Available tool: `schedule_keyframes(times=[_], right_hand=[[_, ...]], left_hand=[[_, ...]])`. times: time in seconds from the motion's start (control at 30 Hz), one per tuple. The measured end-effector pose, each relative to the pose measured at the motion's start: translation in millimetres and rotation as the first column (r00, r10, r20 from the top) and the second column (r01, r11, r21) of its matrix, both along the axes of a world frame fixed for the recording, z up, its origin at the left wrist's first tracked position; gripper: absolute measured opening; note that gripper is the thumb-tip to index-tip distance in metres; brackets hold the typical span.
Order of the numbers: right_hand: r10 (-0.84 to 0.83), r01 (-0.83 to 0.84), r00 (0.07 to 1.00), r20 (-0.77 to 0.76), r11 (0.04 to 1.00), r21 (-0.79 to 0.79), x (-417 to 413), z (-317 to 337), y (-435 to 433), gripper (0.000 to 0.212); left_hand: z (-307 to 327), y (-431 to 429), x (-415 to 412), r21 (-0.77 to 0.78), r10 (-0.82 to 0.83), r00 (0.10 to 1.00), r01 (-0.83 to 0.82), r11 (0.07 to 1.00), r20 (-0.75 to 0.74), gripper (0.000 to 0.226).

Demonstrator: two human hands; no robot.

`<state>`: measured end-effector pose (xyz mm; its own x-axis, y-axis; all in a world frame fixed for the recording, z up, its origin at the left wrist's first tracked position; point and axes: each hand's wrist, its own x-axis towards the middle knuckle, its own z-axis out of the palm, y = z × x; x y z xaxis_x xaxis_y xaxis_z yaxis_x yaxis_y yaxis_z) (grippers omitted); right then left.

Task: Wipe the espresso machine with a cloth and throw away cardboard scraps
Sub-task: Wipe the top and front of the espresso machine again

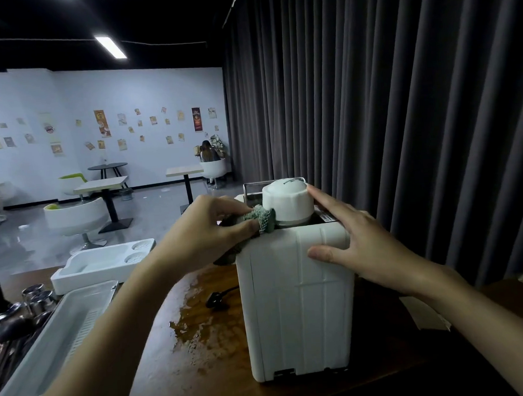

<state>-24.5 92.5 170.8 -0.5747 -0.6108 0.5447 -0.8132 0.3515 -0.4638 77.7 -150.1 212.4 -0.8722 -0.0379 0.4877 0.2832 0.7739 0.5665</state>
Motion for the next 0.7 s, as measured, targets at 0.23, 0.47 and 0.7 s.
schedule_keyframes(times=[0.23,0.47,0.7], right_hand=[[0.050,-0.071,0.984,0.170,0.990,0.122,-12.7,5.4,18.2,0.109],[0.000,-0.002,0.981,0.192,1.000,0.008,-21.9,-14.1,10.3,0.105],[-0.054,0.061,0.995,0.082,0.995,-0.081,-7.4,-22.0,-4.6,0.094]], left_hand=[[-10.7,10.5,-3.4,-0.070,0.124,0.983,-0.134,0.988,-0.138,0.024],[-27.0,34.9,7.4,-0.056,0.210,0.932,-0.236,0.970,-0.294,0.031],[-37.3,44.6,-3.8,0.081,0.303,0.867,-0.295,0.952,-0.395,0.018]])
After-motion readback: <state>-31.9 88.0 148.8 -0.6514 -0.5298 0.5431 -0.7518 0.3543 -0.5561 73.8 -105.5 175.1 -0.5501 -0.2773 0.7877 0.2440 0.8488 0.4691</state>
